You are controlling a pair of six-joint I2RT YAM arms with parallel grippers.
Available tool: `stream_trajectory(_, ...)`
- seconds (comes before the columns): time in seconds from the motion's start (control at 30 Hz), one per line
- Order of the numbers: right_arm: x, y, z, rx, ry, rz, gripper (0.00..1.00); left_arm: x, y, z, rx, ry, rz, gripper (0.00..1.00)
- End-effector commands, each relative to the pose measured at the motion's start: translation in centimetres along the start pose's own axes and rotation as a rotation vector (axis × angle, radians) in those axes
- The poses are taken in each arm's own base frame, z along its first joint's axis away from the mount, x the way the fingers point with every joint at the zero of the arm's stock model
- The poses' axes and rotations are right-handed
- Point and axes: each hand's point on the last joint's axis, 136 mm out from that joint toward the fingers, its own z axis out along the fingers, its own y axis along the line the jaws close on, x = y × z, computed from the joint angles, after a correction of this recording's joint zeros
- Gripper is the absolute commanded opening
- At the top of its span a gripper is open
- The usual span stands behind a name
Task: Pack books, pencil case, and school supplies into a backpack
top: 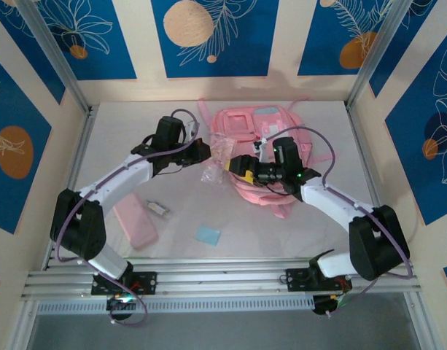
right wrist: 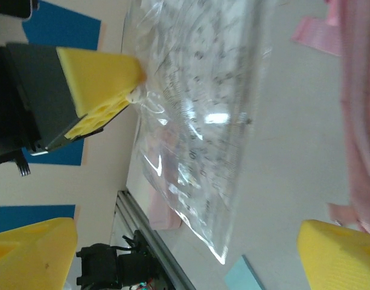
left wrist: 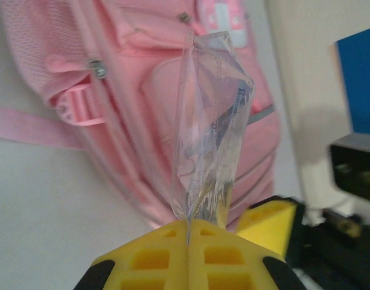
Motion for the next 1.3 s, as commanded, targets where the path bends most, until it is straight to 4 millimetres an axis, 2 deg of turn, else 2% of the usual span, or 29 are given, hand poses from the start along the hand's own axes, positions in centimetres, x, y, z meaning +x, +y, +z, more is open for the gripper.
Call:
stream_trajectory(0.0, -0.1, 1.7, 0.9, -0.101, 0.011, -0.064, 0.93, -1.4, -3.3, -0.7, 0.185, -0.042, -0.067, 0.00)
stream_trajectory(0.1, -0.4, 1.7, 1.3, -0.110, 0.004, -0.073, 0.89, -1.1, -3.5, -0.3, 0.214, -0.037, -0.094, 0.00)
stream_trajectory(0.17, -0.5, 1.7, 1.4, -0.114, 0.002, -0.076, 0.81, -1.0, -3.4, -0.3, 0.217, -0.032, -0.099, 0.00)
stream_trajectory(0.2, -0.5, 1.7, 1.4, -0.119, 0.002, -0.077, 0.71, -0.8, -3.3, -0.2, 0.216, -0.030, -0.098, 0.00)
stream_trajectory(0.23, -0.5, 1.8, 1.4, -0.121, 0.001, -0.077, 0.57, -0.8, -3.2, -0.2, 0.213, -0.031, -0.098, 0.00)
stream_trajectory(0.37, -0.8, 1.8, 1.2, -0.115, -0.007, -0.073, 0.21, -0.5, -2.7, 0.0, 0.192, -0.026, -0.094, 0.00)
stream_trajectory(0.4, -0.8, 1.8, 1.1, -0.113, -0.010, -0.072, 0.07, -0.5, -2.6, 0.1, 0.184, -0.027, -0.089, 0.00)
stream_trajectory(0.43, -0.8, 1.7, 1.0, -0.105, -0.015, -0.068, 0.00, -0.5, -2.4, 0.2, 0.175, -0.026, -0.086, 0.00)
stream_trajectory(0.47, -0.8, 1.6, 0.8, -0.099, -0.021, -0.066, 0.00, -0.4, -2.4, 0.2, 0.166, -0.023, -0.080, 0.06)
stream_trajectory(0.5, -0.9, 1.4, 0.6, -0.092, -0.027, -0.064, 0.00, -0.3, -2.2, 0.4, 0.151, -0.023, -0.071, 0.20)
stream_trajectory(0.53, -0.9, 1.2, 0.3, -0.084, -0.031, -0.061, 0.00, -0.3, -2.0, 0.4, 0.134, -0.022, -0.061, 0.40)
stream_trajectory(0.6, -1.1, 0.6, -0.4, -0.052, -0.045, -0.047, 0.00, -0.3, -2.1, 0.4, 0.110, -0.028, -0.026, 0.62)
stream_trajectory(0.63, -1.4, -0.1, -0.9, -0.019, -0.060, -0.031, 0.00, -0.3, -2.1, 0.5, 0.094, -0.032, -0.001, 0.68)
stream_trajectory(0.7, -1.9, -1.5, -2.2, 0.048, -0.094, 0.000, 0.00, -0.2, -2.3, 0.7, 0.061, -0.035, 0.057, 0.69)
stream_trajectory(0.87, -3.7, -5.3, -7.5, 0.204, -0.241, 0.105, 0.00, 0.6, -3.3, 2.1, -0.054, -0.025, 0.275, 0.68)
stream_trajectory(1.1, -4.3, -9.8, -15.6, 0.394, -0.445, 0.276, 0.00, 3.6, -5.6, 6.5, -0.130, 0.086, 0.639, 0.66)
stream_trajectory(1.27, -3.9, -11.4, -18.8, 0.379, -0.525, 0.368, 0.00, 5.5, -6.4, 10.1, -0.154, 0.181, 0.851, 0.66)
